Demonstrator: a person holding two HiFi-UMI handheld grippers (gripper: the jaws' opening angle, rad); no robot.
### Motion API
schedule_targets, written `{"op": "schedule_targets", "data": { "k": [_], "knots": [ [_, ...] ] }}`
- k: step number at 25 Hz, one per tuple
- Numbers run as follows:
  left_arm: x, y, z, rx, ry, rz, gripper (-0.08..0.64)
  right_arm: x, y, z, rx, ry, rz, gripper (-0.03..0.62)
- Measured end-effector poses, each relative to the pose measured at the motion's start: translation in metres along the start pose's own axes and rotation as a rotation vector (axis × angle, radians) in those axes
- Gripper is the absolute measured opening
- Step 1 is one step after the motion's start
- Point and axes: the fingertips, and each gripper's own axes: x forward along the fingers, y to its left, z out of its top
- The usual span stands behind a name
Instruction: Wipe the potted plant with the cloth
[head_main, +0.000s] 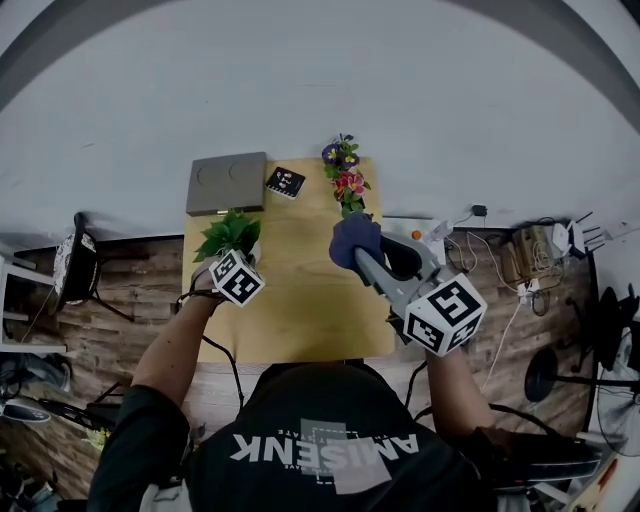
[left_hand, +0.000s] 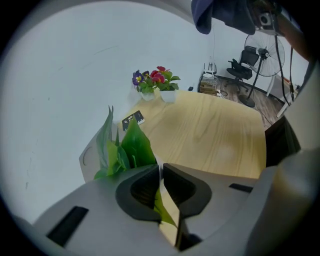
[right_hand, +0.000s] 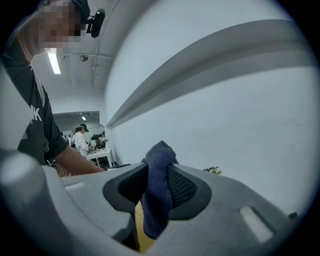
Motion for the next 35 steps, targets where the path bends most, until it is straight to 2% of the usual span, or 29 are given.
{"op": "schedule_targets", "data": {
  "k": [5,8,10,12,16,18,26,28,32,35],
  "knots": [
    [0.008,-0.014,-0.006,0.014,0.011,-0.009,0.026,-0.002,0.0,-0.003,0.01,0.003,-0.006,0.114],
    [0.011,-0.017,-0.013,0.035,0.022,0.019,0.026,-0.005,0.003,-0.006,0.005,0.012,0.002,0.114],
    [0.01,-0.014,-0.013,0.027,0.02,0.043,0.029,-0.009,0.004,-0.008,0.006,0.015,0.002,0.113],
    [0.01,-0.018,-0.013,0.018,0.015,0.028,0.033,-0.012,0.005,-0.009,0.003,0.015,0.004,0.114],
    [0.008,-0.027,-0.013,0.025,0.013,-0.018,0.107,-0.015,0.005,-0.011,0.002,0.014,-0.006,0.114],
    [0.001,-0.027,-0.01,0.017,-0.004,-0.018,0.114,-0.016,0.006,-0.011,0.0,0.011,-0.004,0.114],
    [-0.048,-0.021,0.0,-0.081,-0.115,0.014,0.114,-0.014,0.016,0.007,-0.026,-0.032,0.057,0.114],
    [-0.066,-0.018,0.002,-0.127,-0.152,0.028,0.114,-0.011,0.02,0.014,-0.029,-0.049,0.074,0.114],
    [-0.112,-0.017,0.017,-0.21,-0.273,0.047,0.114,-0.009,0.029,0.026,-0.047,-0.071,0.116,0.114],
    [-0.151,-0.012,0.029,-0.236,-0.363,0.073,0.114,-0.002,0.034,0.037,-0.053,-0.086,0.143,0.114]
  ]
}}
